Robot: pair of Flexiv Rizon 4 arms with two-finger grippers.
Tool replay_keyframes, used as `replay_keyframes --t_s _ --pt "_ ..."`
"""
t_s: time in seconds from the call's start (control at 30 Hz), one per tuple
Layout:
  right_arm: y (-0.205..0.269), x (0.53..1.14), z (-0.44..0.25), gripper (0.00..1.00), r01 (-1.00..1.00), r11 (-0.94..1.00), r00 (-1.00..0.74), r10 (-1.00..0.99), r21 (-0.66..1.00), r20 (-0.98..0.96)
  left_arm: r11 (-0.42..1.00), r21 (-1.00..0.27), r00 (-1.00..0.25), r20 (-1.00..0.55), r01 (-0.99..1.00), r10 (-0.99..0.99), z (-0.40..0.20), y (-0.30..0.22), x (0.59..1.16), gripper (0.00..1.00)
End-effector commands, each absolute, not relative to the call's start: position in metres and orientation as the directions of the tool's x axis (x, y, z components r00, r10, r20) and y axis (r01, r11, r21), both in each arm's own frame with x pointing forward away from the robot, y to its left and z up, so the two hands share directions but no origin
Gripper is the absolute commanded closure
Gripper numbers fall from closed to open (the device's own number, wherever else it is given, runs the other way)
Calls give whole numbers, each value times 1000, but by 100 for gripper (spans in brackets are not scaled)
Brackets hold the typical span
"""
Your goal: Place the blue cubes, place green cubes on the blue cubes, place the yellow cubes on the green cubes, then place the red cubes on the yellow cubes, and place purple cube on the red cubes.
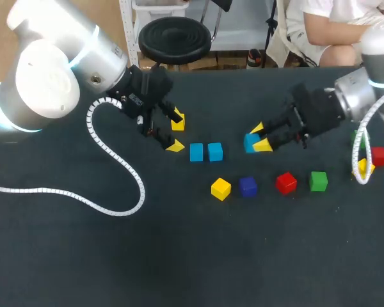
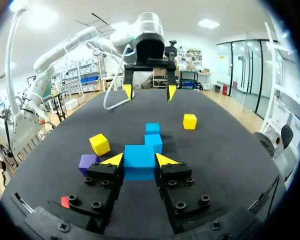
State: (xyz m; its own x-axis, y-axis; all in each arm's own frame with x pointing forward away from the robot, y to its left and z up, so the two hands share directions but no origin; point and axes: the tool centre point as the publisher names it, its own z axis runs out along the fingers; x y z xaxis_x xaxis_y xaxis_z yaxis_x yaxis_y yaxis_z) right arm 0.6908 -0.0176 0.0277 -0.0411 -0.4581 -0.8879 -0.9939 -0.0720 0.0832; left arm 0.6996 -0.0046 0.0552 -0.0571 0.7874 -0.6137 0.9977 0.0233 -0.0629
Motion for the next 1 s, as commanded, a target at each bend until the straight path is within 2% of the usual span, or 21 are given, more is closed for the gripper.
replay_keyframes --t_s 0.03,1.0 --pt "-6 701 13 100 -990 -73 -70 -484 119 -872 22 -61 -55 -616 998 786 55 -3 699 0" --pt "3 691 16 100 -991 -79 -49 -518 105 -854 22 -61 -55 -616 998 786 55 -3 699 0"
